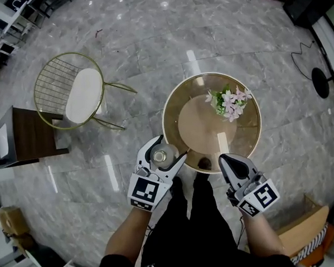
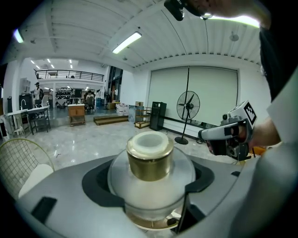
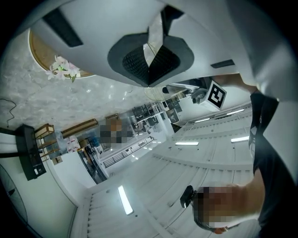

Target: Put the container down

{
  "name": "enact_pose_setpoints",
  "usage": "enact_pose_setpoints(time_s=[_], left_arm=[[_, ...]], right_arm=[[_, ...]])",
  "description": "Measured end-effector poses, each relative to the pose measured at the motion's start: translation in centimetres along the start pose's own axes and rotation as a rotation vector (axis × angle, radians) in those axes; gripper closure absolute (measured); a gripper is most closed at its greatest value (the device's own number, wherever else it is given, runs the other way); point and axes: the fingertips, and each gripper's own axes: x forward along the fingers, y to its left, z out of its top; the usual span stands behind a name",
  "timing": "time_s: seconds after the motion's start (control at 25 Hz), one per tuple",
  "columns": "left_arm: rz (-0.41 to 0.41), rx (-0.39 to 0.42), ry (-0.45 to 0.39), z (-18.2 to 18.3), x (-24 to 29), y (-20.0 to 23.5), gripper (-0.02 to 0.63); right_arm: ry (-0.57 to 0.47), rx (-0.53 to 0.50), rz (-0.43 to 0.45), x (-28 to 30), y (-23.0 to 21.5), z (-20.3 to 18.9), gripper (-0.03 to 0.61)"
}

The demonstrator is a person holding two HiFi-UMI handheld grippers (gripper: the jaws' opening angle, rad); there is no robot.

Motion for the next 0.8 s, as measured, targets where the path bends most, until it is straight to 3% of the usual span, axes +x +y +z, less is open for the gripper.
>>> enact_pose_setpoints(time_s=[0.32,0.8], left_arm=[[-0.012,0.017,0.026,-6.8,6.5,1.0,0.265],[0.002,-0.026,0.068,-18.2,12.9,2.4,0.265]], right_arm=[[0.07,0.026,0.009,3.3,-5.2,-7.1,0.563],[0.18,0.001,0.057,8.2,-9.3,-17.9,0.563]])
